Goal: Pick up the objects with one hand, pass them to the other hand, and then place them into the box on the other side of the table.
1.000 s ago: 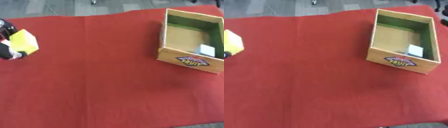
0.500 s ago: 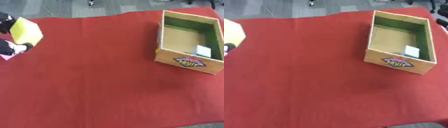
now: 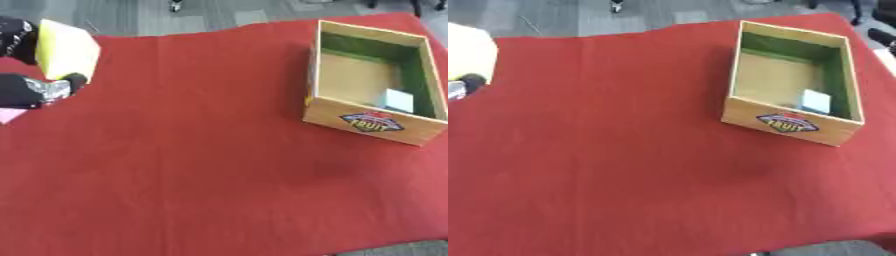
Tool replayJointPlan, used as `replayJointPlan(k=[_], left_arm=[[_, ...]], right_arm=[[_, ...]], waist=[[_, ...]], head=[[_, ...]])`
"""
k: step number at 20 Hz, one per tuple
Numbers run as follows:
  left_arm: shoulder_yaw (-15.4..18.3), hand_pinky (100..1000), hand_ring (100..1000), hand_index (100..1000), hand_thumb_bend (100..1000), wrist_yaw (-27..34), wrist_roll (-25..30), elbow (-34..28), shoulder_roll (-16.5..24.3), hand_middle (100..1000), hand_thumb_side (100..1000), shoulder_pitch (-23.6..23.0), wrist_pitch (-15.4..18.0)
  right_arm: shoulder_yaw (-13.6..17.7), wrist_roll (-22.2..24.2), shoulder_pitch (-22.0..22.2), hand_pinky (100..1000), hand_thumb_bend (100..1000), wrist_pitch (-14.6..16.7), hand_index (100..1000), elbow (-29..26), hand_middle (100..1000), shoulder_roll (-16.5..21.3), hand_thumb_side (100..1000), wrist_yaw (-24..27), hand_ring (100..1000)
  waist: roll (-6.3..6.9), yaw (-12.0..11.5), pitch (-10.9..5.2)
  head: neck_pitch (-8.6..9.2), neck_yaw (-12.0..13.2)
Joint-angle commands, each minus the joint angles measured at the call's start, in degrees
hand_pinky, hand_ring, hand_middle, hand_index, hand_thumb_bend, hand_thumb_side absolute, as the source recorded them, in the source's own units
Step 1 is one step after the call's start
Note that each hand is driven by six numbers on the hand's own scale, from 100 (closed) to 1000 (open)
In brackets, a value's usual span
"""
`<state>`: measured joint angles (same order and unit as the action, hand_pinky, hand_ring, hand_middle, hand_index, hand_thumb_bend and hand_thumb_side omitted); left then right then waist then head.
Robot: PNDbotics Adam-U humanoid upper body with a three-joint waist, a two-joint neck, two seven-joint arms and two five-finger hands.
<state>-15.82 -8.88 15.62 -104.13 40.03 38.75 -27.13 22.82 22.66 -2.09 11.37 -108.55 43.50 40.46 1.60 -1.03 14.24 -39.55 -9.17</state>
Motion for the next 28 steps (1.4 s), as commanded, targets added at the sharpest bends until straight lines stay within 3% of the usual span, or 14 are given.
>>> replayJointPlan(k=[1, 5, 13, 20, 28], left_arm=[[0.1, 742, 625, 490, 100, 0.5, -0.5, -1.3, 1.0, 520, 263, 0.4, -0.4], [-0.1, 744, 625, 489, 100, 0.7, -1.2, -2.1, 1.1, 519, 261, 0.5, -0.6], [-1.0, 744, 619, 489, 100, 4.2, -5.6, -8.7, 1.9, 512, 278, 1.4, -0.8], [-2.9, 742, 615, 489, 100, 6.5, -9.0, -10.4, 0.2, 508, 304, 4.3, 3.8], [-5.4, 741, 605, 488, 100, 12.8, -11.3, -10.5, -0.3, 504, 368, 7.1, 6.0]], right_arm=[[0.1, -0.6, 0.3, 979, 100, 2.4, 980, -2.0, 884, 3.8, 470, 0.6, 1000], [-0.4, -1.4, 0.8, 977, 100, 4.4, 978, -2.5, 882, 4.7, 470, 0.4, 1000], [-0.9, -1.8, 0.7, 975, 100, 5.3, 974, -3.1, 880, 5.5, 470, 0.3, 1000], [-1.4, -2.1, 0.8, 972, 100, 6.6, 969, -3.7, 877, 6.5, 470, 0.5, 1000], [-2.2, -1.8, 1.2, 969, 100, 8.1, 963, -3.9, 874, 7.4, 470, -0.3, 1000]], waist=[[-0.41, 0.2, -1.46], [-0.49, 0.3, -1.52], [-0.48, 0.3, -1.59], [-0.58, 0.7, -1.87], [-0.55, 0.9, -2.11]], head=[[0.81, 0.0], [0.81, -0.2], [0.92, -0.4], [1.04, -0.3], [0.23, -2.2]])
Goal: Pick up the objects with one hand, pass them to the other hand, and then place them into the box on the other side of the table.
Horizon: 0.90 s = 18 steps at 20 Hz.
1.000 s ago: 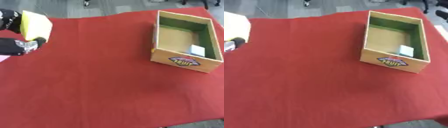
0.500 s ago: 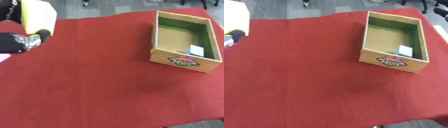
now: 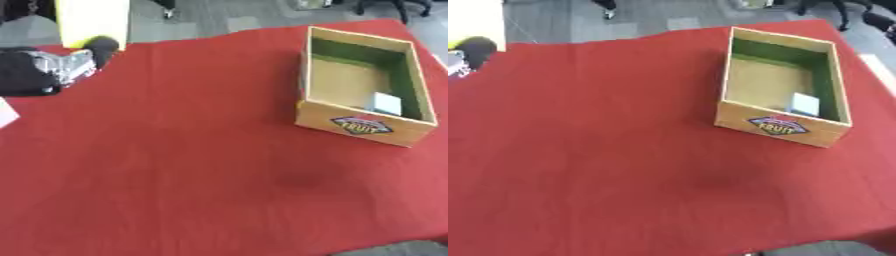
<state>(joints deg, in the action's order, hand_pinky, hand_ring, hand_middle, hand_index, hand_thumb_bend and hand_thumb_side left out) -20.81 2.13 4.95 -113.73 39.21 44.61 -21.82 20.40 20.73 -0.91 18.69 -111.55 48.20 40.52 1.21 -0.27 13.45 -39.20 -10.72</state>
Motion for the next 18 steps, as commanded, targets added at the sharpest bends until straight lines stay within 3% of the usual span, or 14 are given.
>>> replayJointPlan(k=[1, 11, 18], left_arm=[[-0.7, 741, 605, 488, 100, 2.3, -0.7, -0.9, 0.5, 504, 366, 1.3, 0.7], [-3.6, 737, 597, 487, 100, 3.0, -1.5, -0.9, 0.0, 500, 378, 0.8, 1.2], [-4.8, 734, 595, 486, 100, 1.3, -0.6, -0.9, -0.7, 499, 369, 0.6, 0.4]], right_arm=[[0.1, 0.2, 0.0, 968, 100, 1.1, 963, -1.0, 873, 2.9, 470, -0.5, 1000], [-3.3, 2.5, -1.3, 966, 100, 4.8, 964, -2.7, 880, 6.9, 470, -1.8, 1000], [-7.6, 6.2, -4.8, 969, 100, 8.4, 973, -3.0, 900, 11.0, 405, -4.6, 1000]], waist=[[-0.2, 0.2, -1.34], [-0.71, 0.5, -1.62], [-1.28, 0.7, -2.04]], head=[[-0.12, -0.9], [-0.74, -1.7], [-1.04, -1.6]])
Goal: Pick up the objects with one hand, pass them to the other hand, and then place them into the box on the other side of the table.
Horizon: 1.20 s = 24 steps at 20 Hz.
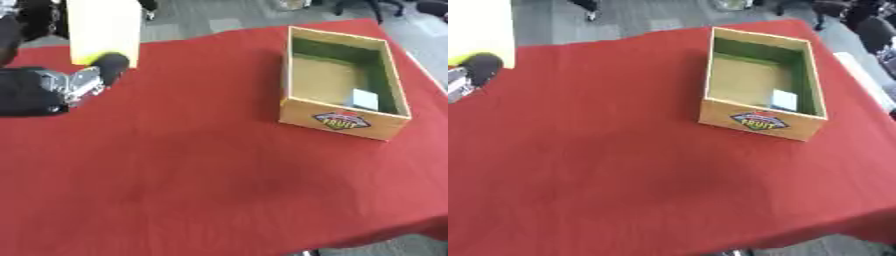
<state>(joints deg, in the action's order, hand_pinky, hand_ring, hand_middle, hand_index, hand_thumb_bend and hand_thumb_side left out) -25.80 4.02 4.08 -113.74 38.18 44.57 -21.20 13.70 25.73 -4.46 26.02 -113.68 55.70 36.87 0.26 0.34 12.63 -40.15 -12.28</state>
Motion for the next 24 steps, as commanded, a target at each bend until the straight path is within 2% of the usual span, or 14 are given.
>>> replayJointPlan(k=[1, 5, 11, 13, 14, 15, 21, 24], left_arm=[[0.1, 734, 596, 487, 100, -0.9, 0.3, -0.8, 0.2, 500, 366, 0.6, -0.2], [-0.4, 731, 597, 487, 100, -2.5, 0.8, -0.8, -0.2, 501, 340, 0.5, -0.2], [-0.9, 729, 598, 487, 100, -5.4, 1.4, -0.8, -0.9, 502, 327, 0.2, -0.1], [-1.0, 728, 598, 487, 100, -5.9, 1.5, -0.8, -1.1, 502, 323, 0.1, -0.2], [-1.1, 726, 598, 487, 100, -6.1, 1.5, -0.8, -1.2, 502, 316, 0.1, -0.2], [-1.1, 725, 598, 487, 100, -6.3, 1.6, -0.8, -1.2, 502, 318, 0.1, -0.1], [-1.4, 724, 598, 486, 100, -7.0, 2.0, -0.8, -1.5, 503, 313, 0.1, -0.1], [-1.4, 723, 598, 486, 100, -7.3, 2.0, -0.8, -1.5, 502, 311, 0.0, -0.1]], right_arm=[[-1.6, 1.7, -2.0, 969, 100, 1.3, 972, -0.9, 901, 3.9, 393, -1.3, 1000], [-5.2, 3.2, -5.2, 966, 100, 2.0, 969, -0.9, 905, 5.2, 310, -3.4, 1000], [-9.7, 4.9, -10.5, 965, 100, 2.6, 969, -0.9, 913, 5.6, 301, -4.5, 1000], [-10.6, 5.4, -11.8, 964, 100, 2.5, 968, -0.9, 916, 5.5, 296, -4.2, 1000], [-10.9, 5.7, -12.3, 964, 100, 2.4, 968, -0.9, 919, 5.5, 249, -4.2, 1000], [-11.4, 6.0, -12.7, 964, 100, 2.3, 968, -0.9, 920, 5.6, 283, -4.2, 1000], [-13.5, 7.2, -15.1, 963, 100, 2.3, 966, -0.9, 926, 5.5, 264, -4.7, 1000], [-14.2, 7.4, -15.7, 962, 100, 2.4, 964, -0.9, 925, 5.4, 260, -5.2, 1000]], waist=[[-0.41, 0.1, -1.3], [-0.74, 0.1, -1.6], [-0.98, 0.0, -1.7], [-1.0, -0.1, -1.74], [-1.01, -0.1, -1.77], [-1.02, -0.1, -1.82], [-1.21, 0.0, -2.02], [-1.26, 0.1, -1.98]], head=[[-0.15, -0.1], [-0.59, -0.8], [-0.22, -1.5], [-0.08, -1.7], [-0.06, -1.7], [-0.07, -1.7], [-0.35, -1.6], [0.35, -1.2]])
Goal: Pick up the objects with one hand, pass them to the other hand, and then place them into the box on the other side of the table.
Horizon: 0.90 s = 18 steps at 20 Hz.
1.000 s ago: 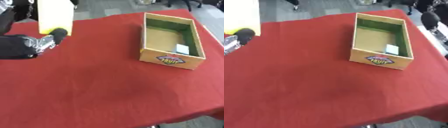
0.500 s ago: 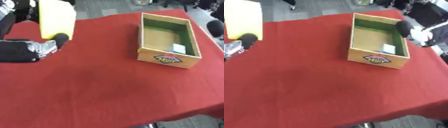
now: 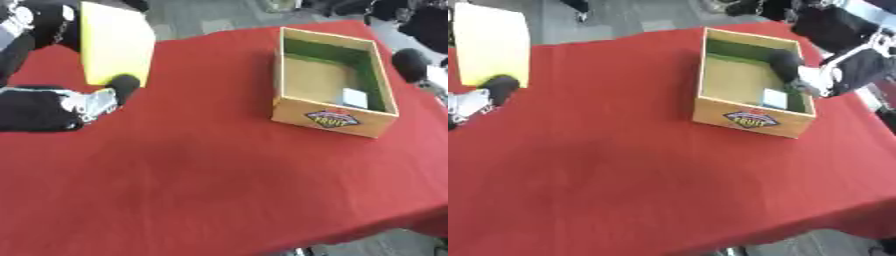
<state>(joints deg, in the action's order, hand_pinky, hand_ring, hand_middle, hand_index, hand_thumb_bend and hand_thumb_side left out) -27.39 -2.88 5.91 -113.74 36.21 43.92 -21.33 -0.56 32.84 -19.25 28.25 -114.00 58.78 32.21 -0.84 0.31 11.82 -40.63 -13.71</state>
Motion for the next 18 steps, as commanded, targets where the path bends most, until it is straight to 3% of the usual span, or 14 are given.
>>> replayJointPlan(k=[1, 7, 14, 18], left_arm=[[0.1, 723, 598, 486, 100, -0.5, 0.2, -0.8, 0.5, 502, 309, 0.5, 0.1], [0.0, 723, 597, 486, 100, -0.8, 0.2, -0.8, -0.2, 501, 314, 0.3, -0.1], [0.0, 721, 596, 485, 100, -2.0, 0.4, -0.8, -1.1, 500, 306, -0.1, 0.0], [0.0, 718, 596, 486, 100, -3.1, 0.3, -0.8, -1.6, 500, 295, -0.4, 0.3]], right_arm=[[0.0, 0.3, -1.0, 962, 100, 0.2, 964, -0.6, 925, 2.4, 261, -0.6, 1000], [-0.5, -0.4, -1.7, 961, 100, -0.2, 962, -0.6, 923, 2.5, 259, -1.0, 1000], [-1.3, -0.7, -2.6, 959, 100, -0.7, 961, -0.6, 923, 2.2, 257, -1.4, 1000], [-1.6, -0.7, -2.9, 959, 100, -1.1, 962, -0.6, 922, 1.9, 259, -1.7, 1000]], waist=[[-0.14, 0.1, -1.16], [-0.07, 0.0, -1.38], [-0.21, 0.0, -1.76], [-0.24, -0.1, -1.66]], head=[[1.29, 0.4], [1.03, 1.1], [-0.54, 0.2], [-0.57, -0.7]])
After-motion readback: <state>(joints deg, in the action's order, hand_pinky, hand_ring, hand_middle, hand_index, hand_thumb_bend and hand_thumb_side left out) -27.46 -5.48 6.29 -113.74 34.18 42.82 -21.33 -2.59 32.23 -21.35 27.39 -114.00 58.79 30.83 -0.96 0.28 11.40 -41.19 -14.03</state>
